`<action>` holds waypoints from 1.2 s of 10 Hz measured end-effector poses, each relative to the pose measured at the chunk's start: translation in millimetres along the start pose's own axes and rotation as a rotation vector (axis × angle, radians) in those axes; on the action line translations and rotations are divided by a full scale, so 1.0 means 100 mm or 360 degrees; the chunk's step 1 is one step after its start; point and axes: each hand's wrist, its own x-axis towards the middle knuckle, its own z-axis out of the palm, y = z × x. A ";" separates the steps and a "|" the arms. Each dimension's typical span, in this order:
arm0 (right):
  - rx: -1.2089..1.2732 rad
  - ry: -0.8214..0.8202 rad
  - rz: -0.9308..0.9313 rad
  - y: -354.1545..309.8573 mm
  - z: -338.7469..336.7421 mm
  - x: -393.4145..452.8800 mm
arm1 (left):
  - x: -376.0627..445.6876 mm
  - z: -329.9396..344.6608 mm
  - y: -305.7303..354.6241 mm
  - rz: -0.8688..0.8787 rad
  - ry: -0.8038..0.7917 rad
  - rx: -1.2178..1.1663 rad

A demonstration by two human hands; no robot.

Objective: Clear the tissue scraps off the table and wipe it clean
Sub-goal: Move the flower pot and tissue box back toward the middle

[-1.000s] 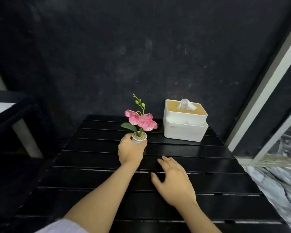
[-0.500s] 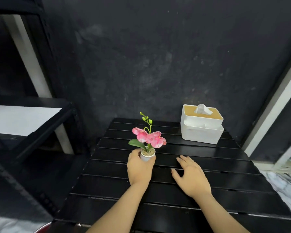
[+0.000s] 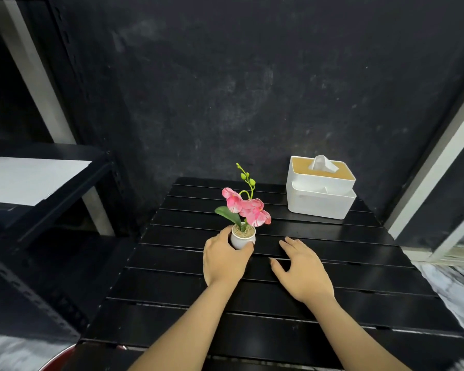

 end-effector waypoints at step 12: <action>0.0009 0.0019 0.0000 0.00 0.00 0.00 | -0.10 -0.01 0.06 -0.0047 0.0175 -0.0060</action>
